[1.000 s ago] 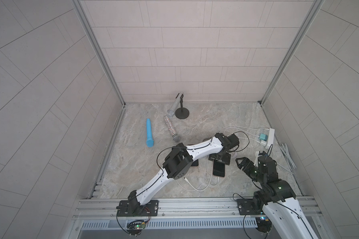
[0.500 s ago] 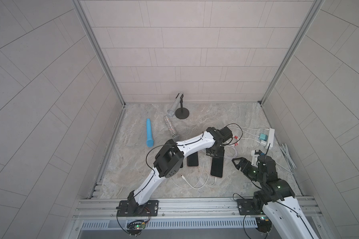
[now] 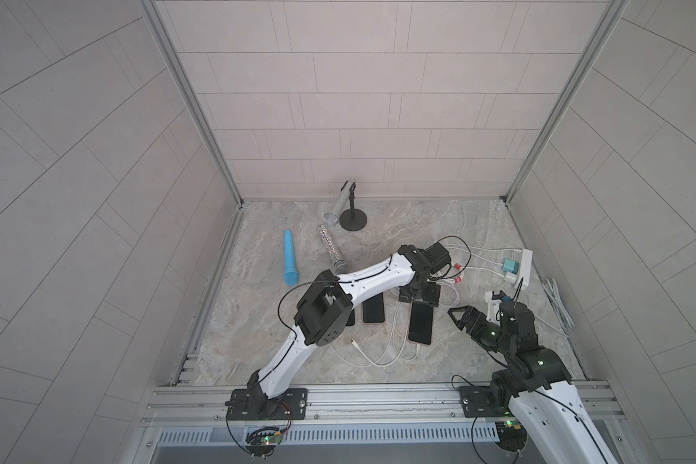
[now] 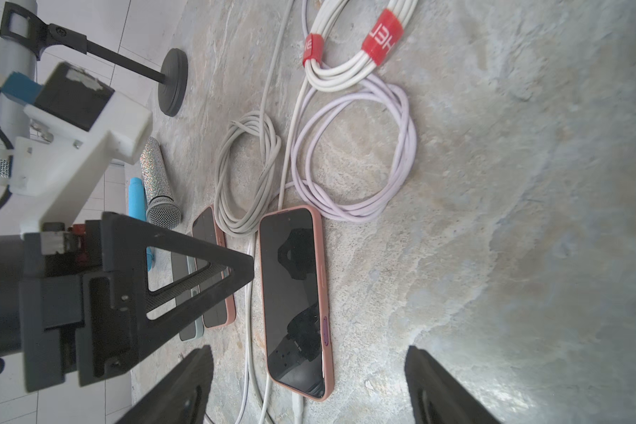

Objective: Unplug the charging cable from the phone
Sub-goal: Pick up the phone at the center of the board.

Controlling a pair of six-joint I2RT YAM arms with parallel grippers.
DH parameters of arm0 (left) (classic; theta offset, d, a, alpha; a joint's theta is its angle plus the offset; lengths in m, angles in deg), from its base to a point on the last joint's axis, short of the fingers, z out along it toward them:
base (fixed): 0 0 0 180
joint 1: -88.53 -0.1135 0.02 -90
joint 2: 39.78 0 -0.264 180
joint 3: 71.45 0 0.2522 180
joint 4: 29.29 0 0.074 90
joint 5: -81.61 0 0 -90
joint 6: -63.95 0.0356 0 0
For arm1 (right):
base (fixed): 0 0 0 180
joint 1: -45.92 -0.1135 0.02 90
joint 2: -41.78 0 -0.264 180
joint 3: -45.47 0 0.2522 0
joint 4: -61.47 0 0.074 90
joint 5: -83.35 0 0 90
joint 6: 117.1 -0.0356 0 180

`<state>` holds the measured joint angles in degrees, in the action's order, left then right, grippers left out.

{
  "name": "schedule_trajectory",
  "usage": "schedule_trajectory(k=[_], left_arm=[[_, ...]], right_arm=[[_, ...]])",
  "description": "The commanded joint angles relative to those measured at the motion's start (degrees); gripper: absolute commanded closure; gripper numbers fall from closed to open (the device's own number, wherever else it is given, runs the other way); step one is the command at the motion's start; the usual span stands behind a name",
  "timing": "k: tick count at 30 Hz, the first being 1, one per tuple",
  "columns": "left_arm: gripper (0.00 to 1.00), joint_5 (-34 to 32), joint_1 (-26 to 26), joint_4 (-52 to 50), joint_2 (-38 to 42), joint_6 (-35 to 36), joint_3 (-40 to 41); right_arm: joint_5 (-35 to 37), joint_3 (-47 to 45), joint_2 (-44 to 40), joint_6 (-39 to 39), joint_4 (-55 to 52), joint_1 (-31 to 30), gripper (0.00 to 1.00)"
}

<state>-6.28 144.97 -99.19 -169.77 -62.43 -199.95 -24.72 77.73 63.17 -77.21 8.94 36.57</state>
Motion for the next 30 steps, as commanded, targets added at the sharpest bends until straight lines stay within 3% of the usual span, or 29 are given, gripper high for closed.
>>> schedule_trajectory(k=[1, 4, 8, 30], left_arm=[[0.12, -0.2, 1.1, -0.7, -2.1, -0.1, 0.0], [0.05, -0.6, 1.5, -1.4, -3.9, 0.0, -0.8], [0.04, -1.8, 1.6, -2.1, -5.7, 0.4, -1.5], [0.06, -11.9, 4.1, -10.4, -13.1, 0.4, -11.6]], right_arm=[[0.2, -1.0, -1.0, 0.2, 1.1, 0.4, 0.15], [0.4, -1.2, -1.6, -0.2, 1.1, 0.4, 0.15], [0.3, -1.5, -1.8, -0.2, 1.0, 0.4, 0.15], [-0.2, -3.7, -1.9, -1.3, 2.9, 0.5, 0.15]])
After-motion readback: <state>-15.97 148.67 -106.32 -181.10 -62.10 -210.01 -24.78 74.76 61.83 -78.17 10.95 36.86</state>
